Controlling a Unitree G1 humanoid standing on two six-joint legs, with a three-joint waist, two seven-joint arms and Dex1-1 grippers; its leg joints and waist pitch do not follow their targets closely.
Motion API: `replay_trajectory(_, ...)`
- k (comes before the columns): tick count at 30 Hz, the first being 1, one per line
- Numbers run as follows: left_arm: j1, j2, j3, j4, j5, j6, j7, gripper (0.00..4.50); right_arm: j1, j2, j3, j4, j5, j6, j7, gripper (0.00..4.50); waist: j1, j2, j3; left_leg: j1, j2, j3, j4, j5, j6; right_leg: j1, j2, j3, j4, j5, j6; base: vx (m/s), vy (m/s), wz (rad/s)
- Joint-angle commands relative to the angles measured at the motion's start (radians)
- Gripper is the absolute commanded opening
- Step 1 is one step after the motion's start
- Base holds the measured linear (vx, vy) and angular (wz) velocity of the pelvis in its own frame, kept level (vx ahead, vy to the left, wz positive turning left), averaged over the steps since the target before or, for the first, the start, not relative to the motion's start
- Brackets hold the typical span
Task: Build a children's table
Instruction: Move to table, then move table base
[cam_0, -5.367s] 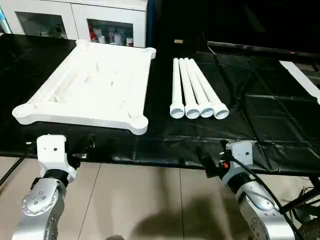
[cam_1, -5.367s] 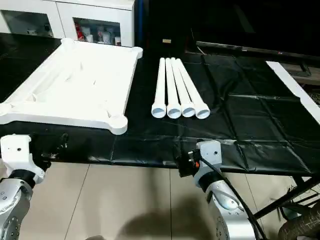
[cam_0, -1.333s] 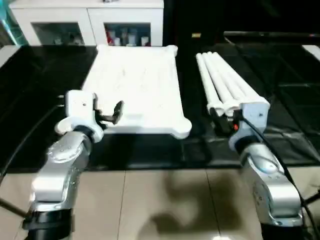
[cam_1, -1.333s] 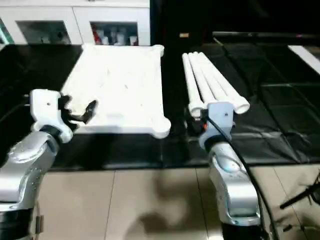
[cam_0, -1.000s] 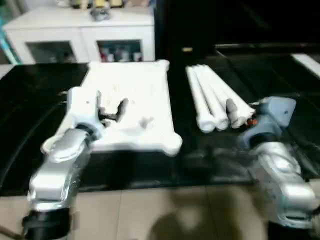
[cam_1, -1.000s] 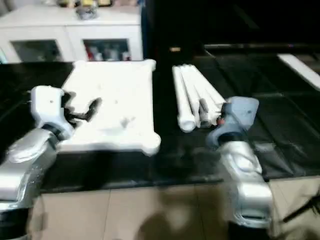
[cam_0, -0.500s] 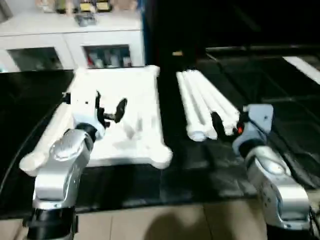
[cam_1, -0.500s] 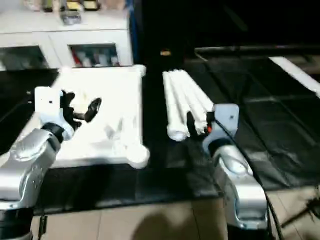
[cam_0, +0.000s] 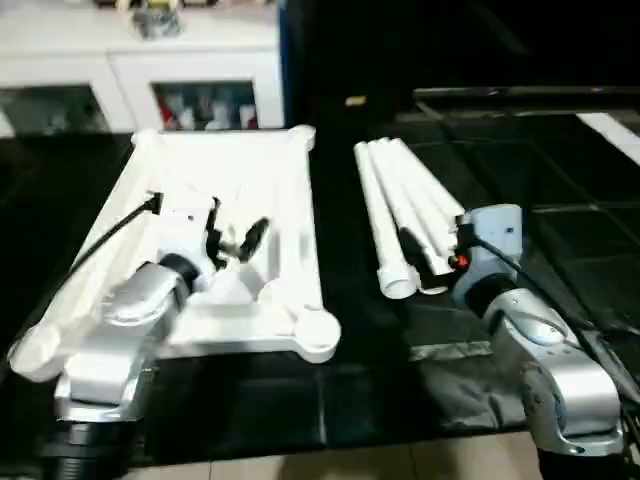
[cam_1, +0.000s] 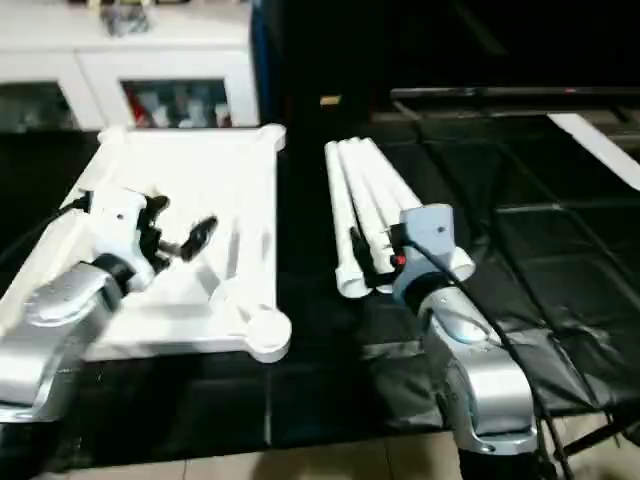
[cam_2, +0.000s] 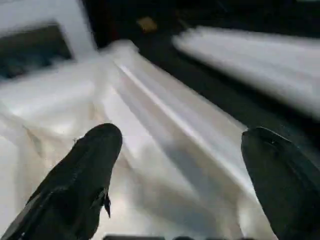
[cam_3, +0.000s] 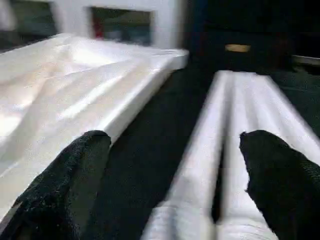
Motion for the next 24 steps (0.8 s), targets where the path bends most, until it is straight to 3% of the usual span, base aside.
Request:
replay_trajectory(1,-0.008,0.042,-0.027,0.000,-0.016,0.019,-0.097,4.33,-0.019,-0.050,0.032,-0.013,0.005,0.043,0.071,4.50,0.000,0.014,-0.051,0.015,0.070,-0.011,-0.082,0.038,-0.067,0.065,-0.065,0.038,-0.054,0.263,-0.194,0.000,0.000,0.00)
replay_trajectory(2,-0.019,0.087,-0.050,0.009,-0.020,0.021,-0.161,4.33,-0.024,-0.097,0.059,-0.023,0.021,0.064,0.139,4.50,0.002,0.014,-0.049,0.015,0.068,-0.008,-0.083,0.021,-0.065,0.063,-0.066,0.041,-0.056,0.227,-0.206,0.000,0.000,0.00)
replay_trajectory(3,-0.024,0.115,-0.065,0.015,-0.021,0.016,-0.199,4.33,-0.025,-0.121,0.070,-0.033,0.035,0.076,0.175,4.50,0.009,0.015,-0.039,0.017,0.074,0.001,-0.093,-0.078,-0.042,0.055,-0.072,0.046,-0.065,0.093,-0.227,-0.063,0.009,0.05)
replay_trajectory(5,-0.029,0.154,-0.086,0.017,-0.045,0.021,-0.278,4.33,-0.027,-0.161,0.086,-0.051,0.054,0.087,0.231,4.50,0.012,0.015,-0.033,0.016,0.081,0.007,-0.102,-0.153,-0.027,0.053,-0.080,0.050,-0.075,-0.022,-0.236,-0.062,0.005,0.02)
replay_trajectory(9,-0.032,0.255,-0.158,0.013,-0.047,-0.015,-0.464,4.33,-0.028,-0.244,0.123,-0.094,0.094,0.091,0.354,4.50,0.017,0.009,-0.027,0.016,0.087,0.023,-0.111,-0.217,-0.012,0.042,-0.088,0.059,-0.091,-0.188,-0.214,-0.029,-0.003,-0.01)
replay_trajectory(11,-0.042,0.306,-0.207,0.030,-0.038,-0.017,-0.556,4.33,-0.026,-0.297,0.153,-0.117,0.109,0.085,0.427,4.50,0.020,0.008,-0.029,0.018,0.088,0.026,-0.112,-0.209,-0.007,0.039,-0.087,0.060,-0.093,-0.215,-0.202,0.000,0.000,0.00)
replay_trajectory(14,-0.062,0.331,-0.248,0.070,-0.005,-0.041,-0.602,4.33,-0.023,-0.338,0.175,-0.130,0.112,0.089,0.472,4.50,0.020,0.005,-0.031,0.012,0.087,0.031,-0.111,-0.167,0.000,0.039,-0.086,0.060,-0.093,-0.202,-0.201,0.000,0.000,0.00)
replay_trajectory(15,-0.092,0.328,-0.274,0.127,0.024,-0.056,-0.619,4.03,-0.018,-0.354,0.179,-0.135,0.117,0.096,0.491,4.50,0.024,0.003,-0.035,0.013,0.085,0.036,-0.109,-0.137,0.009,0.037,-0.083,0.060,-0.096,-0.182,-0.204,0.000,0.000,0.00)
replay_trajectory(19,-0.137,0.309,-0.308,0.234,0.071,-0.089,-0.619,3.83,-0.015,-0.369,0.183,-0.142,0.120,0.101,0.507,4.50,0.029,0.010,-0.047,0.007,0.088,0.037,-0.100,-0.032,0.013,0.043,-0.080,0.054,-0.073,0.024,-0.242,0.000,0.000,0.00)
replay_trajectory(21,-0.167,0.291,-0.314,0.292,0.073,-0.108,-0.624,3.69,-0.014,-0.384,0.187,-0.146,0.124,0.101,0.518,4.50,0.031,0.008,-0.046,0.008,0.087,0.039,-0.100,-0.035,0.016,0.044,-0.080,0.053,-0.075,0.056,-0.259,0.000,0.000,0.00)
replay_trajectory(24,-0.198,0.283,-0.333,0.342,0.075,-0.124,-0.667,3.50,-0.007,-0.398,0.188,-0.156,0.125,0.108,0.532,4.50,0.033,0.018,-0.045,0.010,0.091,0.038,-0.102,-0.065,0.006,0.044,-0.082,0.053,-0.074,0.040,-0.268,0.000,0.000,0.00)
